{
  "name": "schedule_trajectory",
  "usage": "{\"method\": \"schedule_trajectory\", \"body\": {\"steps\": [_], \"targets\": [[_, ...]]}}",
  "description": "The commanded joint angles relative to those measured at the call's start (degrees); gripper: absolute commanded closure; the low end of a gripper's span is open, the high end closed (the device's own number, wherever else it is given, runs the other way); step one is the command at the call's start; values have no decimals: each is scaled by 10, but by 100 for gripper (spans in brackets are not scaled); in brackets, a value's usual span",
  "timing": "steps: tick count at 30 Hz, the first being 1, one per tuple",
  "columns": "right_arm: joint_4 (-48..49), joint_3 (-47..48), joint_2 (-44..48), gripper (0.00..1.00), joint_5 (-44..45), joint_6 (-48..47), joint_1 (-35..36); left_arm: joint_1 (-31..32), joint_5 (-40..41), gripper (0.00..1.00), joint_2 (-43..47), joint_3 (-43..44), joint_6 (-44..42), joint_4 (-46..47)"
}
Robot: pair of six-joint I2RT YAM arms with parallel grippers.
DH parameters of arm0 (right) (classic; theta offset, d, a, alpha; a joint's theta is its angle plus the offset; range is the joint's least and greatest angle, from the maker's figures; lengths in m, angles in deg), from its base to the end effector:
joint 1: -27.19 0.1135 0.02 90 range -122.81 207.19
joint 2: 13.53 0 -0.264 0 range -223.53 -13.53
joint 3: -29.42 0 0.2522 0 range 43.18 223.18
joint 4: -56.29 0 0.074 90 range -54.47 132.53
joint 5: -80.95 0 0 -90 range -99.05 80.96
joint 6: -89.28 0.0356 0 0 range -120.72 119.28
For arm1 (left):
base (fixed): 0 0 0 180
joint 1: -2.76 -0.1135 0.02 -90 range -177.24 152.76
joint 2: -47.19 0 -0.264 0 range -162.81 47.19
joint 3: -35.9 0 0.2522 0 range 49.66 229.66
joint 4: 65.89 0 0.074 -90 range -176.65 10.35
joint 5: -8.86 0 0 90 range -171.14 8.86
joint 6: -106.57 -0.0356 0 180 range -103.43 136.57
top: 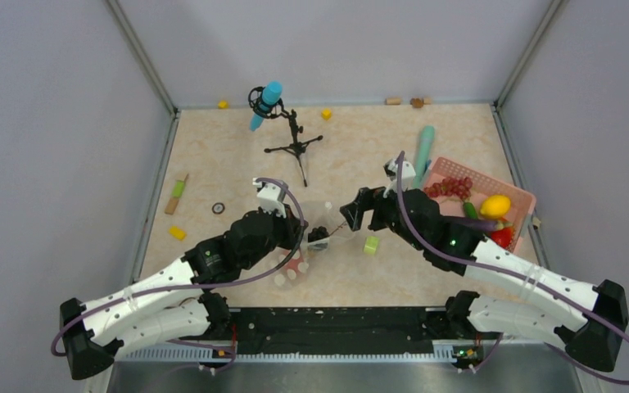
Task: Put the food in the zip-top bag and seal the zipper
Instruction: Place the fake fruit in the zipper food storage bag, then adjust the zipper food storage bag at the center of the board.
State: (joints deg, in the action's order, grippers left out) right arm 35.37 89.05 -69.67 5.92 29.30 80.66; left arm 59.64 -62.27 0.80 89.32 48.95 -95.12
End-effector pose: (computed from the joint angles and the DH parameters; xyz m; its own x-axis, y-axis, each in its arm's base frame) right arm 0.1431 0.1778 0.3156 -0.4694 0.1784 -0.8648 -0.4559 0.7898 0.4103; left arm 0.1123 -0.1511 0.2948 -0.5111 -0.1439 -0.8474 0.4206 0.8179 -0.3926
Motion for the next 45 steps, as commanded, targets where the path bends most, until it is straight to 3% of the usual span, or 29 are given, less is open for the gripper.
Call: {"method": "schedule_trajectory", "body": {"steps": [1,11,37,40,45], "targets": [[-19,-44,48,11,51,-16,4,-1,-3,100,3,-4,-8,37],[-32,-112,64,19,35,125,3,-1,-3,100,-3,-4,-10,39],[91,-135,-80,53,-41,188,4,-1,-7,100,-6,-4,-9,41],[99,-134,-90,65,-52,187,4,-2,-7,100,-7,-4,-8,40],[118,-139,-89,100,-69,175,4,-1,-4,100,-8,-4,-8,40]]}}
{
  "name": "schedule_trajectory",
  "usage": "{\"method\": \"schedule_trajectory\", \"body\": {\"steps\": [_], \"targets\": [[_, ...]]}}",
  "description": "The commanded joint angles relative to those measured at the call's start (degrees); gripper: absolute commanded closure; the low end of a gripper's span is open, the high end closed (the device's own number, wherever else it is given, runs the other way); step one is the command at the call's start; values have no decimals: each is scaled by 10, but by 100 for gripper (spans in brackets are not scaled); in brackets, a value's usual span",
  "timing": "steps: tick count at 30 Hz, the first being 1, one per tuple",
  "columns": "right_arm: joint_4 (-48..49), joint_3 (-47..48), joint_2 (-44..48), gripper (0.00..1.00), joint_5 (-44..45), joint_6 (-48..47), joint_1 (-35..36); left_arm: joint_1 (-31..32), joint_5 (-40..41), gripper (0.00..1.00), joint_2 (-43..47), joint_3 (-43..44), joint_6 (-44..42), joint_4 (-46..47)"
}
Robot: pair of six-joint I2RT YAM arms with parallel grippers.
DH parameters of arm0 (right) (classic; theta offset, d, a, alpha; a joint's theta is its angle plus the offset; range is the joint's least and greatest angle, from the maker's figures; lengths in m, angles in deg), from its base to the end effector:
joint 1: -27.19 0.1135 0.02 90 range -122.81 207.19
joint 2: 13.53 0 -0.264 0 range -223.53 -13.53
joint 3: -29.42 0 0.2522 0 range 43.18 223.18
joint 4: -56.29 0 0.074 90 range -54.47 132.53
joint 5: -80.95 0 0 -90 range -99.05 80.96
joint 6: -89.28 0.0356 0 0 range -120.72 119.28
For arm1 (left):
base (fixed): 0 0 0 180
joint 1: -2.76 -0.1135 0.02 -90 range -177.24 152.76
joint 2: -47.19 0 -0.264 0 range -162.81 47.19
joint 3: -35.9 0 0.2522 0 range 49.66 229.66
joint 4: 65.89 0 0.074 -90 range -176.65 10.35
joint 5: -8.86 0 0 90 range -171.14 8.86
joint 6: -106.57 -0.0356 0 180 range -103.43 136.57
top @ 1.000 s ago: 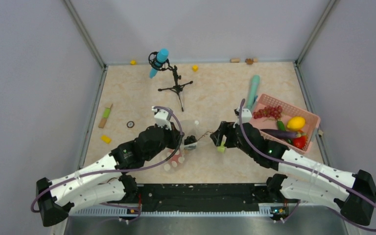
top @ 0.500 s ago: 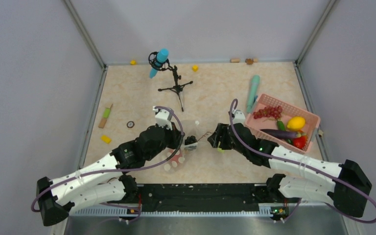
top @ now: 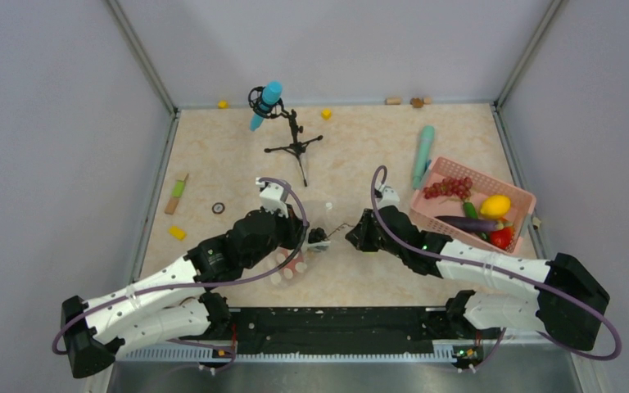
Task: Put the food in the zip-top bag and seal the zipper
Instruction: Adjust the zipper food storage bag at the center of the board.
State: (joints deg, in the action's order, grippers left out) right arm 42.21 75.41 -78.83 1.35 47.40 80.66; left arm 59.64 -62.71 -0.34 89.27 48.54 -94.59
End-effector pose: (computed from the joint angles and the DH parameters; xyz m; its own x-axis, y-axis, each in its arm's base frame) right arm 0.1473 0.1880 0.2100 -0.7403 0.2309 -0.6314 -0.2238 0.8009 0.5553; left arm 0.1143 -0.1546 0.2920 -0.5165 -0.1276 -0.8467 0.4266 0.8190 -0.3837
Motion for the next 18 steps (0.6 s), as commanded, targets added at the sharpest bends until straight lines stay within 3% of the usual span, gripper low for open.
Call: {"method": "schedule_trajectory", "body": {"steps": [1,6,18], "targets": [[56,-5,5,100,-28,-9,4,-2,0,100,4,-3,-4,35],[57,11,25,100,-34,-45,5,-1,2,100,2,-3,-4,34],[-13,151,88,100,-6,-169,4,-2,4,100,32,-6,-5,29]]}}
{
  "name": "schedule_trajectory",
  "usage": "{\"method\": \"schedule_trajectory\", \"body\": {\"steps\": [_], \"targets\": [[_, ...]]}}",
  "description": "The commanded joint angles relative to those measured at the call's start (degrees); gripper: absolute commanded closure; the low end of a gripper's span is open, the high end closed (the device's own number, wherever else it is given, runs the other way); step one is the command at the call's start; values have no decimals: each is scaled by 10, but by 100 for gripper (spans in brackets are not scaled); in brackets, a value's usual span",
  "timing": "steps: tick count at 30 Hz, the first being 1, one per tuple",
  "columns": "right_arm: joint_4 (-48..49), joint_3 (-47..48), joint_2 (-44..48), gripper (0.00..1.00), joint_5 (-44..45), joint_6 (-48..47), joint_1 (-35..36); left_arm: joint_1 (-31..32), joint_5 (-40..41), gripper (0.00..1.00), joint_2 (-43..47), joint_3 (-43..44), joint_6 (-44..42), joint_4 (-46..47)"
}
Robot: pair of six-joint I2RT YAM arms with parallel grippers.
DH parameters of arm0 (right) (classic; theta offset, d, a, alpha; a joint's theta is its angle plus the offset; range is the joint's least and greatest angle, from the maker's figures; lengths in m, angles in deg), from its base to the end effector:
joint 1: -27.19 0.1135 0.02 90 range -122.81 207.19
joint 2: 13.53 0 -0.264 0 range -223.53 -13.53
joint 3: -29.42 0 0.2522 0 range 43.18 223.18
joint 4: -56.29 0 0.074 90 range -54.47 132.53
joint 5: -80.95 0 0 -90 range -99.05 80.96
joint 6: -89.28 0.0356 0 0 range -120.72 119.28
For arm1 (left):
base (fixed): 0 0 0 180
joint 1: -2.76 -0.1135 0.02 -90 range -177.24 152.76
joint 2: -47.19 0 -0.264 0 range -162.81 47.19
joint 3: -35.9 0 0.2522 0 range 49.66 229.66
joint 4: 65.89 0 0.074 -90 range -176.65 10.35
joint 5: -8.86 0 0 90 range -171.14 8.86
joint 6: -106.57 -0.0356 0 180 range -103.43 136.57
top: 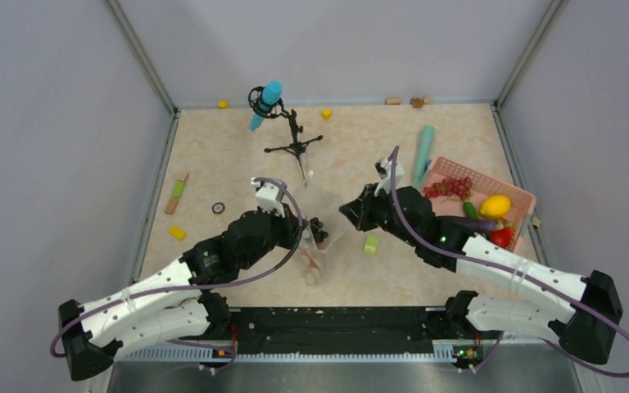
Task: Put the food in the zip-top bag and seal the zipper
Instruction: Adjust the zipper food storage bag at the center of the board.
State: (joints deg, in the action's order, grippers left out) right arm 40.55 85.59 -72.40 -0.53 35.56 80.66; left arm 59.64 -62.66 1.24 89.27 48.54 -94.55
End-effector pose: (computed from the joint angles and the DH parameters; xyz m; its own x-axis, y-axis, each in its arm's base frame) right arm 0.1465 0.1889 0.2931 -0.5725 0.2103 -0.7925 -0.4618 0.7160 0.5236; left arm 0.1116 -0.1504 0.2968 -0.5030 -0.1480 -0.8515 0.4321 0.8102 -0.3961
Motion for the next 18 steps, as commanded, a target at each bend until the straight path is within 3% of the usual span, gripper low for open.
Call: {"method": "schedule_trajectory", "body": {"steps": [1,7,12,15,18], "targets": [[5,56,25,100,11,-56,4,-2,5,100,17,-6,-5,29],[3,66,21,100,30,-64,4,-1,7,100,19,-6,-5,27],[-71,91,22,98,109,-70,4,-2,13,100,17,-5,-3,26],[-107,98,25,75,140,-78,4,-1,16,100,16,-6,-3,26],[-125,94,34,34,184,-80,3,-1,20,100,11,-6,-1,26]]}}
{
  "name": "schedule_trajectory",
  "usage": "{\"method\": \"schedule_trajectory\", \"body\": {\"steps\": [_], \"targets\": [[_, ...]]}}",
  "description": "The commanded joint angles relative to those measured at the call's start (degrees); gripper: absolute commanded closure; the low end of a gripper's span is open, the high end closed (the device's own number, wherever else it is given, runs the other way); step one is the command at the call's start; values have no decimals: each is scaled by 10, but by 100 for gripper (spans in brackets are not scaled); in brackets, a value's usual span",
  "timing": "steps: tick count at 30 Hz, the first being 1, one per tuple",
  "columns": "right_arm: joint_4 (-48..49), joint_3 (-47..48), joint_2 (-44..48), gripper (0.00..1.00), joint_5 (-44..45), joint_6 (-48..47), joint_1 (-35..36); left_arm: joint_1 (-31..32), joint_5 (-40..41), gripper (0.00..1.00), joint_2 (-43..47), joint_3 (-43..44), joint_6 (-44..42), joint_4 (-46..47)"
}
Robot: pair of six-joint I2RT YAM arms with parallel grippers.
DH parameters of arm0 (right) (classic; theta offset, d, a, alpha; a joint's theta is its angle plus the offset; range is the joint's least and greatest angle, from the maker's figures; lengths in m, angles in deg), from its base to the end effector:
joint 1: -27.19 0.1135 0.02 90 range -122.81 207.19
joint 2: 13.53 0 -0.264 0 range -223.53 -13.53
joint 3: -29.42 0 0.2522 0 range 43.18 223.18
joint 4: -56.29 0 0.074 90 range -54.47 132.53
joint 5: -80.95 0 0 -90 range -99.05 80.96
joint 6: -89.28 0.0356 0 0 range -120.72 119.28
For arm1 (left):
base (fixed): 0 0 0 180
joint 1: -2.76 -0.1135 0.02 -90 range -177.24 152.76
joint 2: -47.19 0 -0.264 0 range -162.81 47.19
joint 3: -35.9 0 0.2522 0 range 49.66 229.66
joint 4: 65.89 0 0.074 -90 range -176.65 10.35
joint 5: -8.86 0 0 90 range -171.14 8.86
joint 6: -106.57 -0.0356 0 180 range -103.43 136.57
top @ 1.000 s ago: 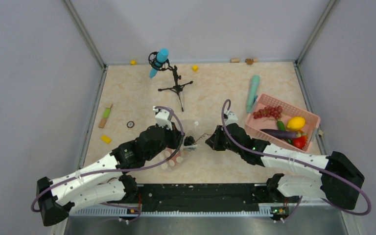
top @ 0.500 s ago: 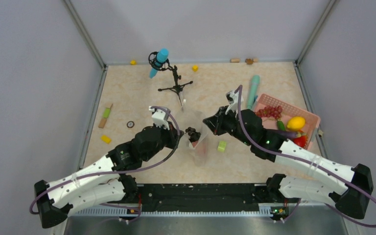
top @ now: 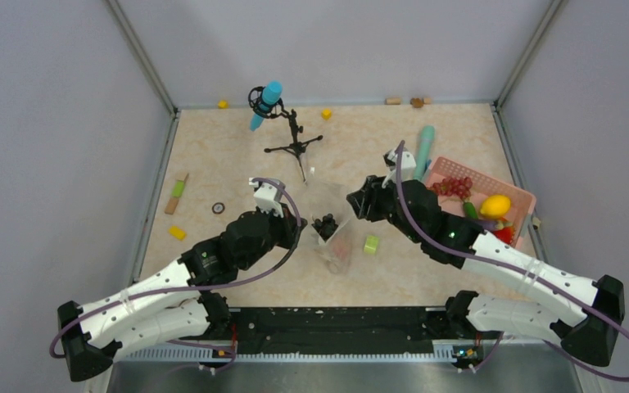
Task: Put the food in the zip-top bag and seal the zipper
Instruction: Adjust the zipper food storage bag at the center of the board, then pick up the fake fruit from the bin.
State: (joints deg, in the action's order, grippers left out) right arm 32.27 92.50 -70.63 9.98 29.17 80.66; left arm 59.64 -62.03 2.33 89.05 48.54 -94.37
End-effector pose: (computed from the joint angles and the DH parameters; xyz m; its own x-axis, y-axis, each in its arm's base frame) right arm 0.1461 0.1777 0.3281 -0.4464 0.1888 -0.8747 -0.4067 0.8279 0.3863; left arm 0.1100 -0.1473 0.2989 -0.4901 -0.1644 -0.8560 0.4291 0.8093 -0.4011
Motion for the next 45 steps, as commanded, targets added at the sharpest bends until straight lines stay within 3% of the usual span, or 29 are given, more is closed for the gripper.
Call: {"method": "schedule_trajectory", "body": {"steps": [1,3,5,9,14,19,25,33,38,45], "targets": [[-49,23,19,24,96,-16,4,-2,14,100,-2,-3,-1,24],[-60,22,26,8,137,-21,2,-1,13,100,-5,-2,-1,23],[-72,20,31,3,164,-21,-17,-1,12,100,-8,-2,0,24],[-101,19,46,2,141,2,-116,-1,9,100,-10,-2,0,25],[-117,-3,45,2,104,21,-303,-1,3,100,-11,-2,0,27],[-72,-51,22,2,69,35,-447,-2,-5,100,-14,-2,-1,31],[15,-85,38,3,-112,-11,-466,-1,-11,100,-20,-3,-2,33],[4,-89,29,3,34,-6,-471,-1,-12,100,-20,-4,-2,36],[71,-96,-66,3,36,-8,-517,-1,-20,100,-21,-3,-2,37],[244,-146,-182,4,-49,24,-616,-1,-21,100,-21,-4,-2,38]]}}
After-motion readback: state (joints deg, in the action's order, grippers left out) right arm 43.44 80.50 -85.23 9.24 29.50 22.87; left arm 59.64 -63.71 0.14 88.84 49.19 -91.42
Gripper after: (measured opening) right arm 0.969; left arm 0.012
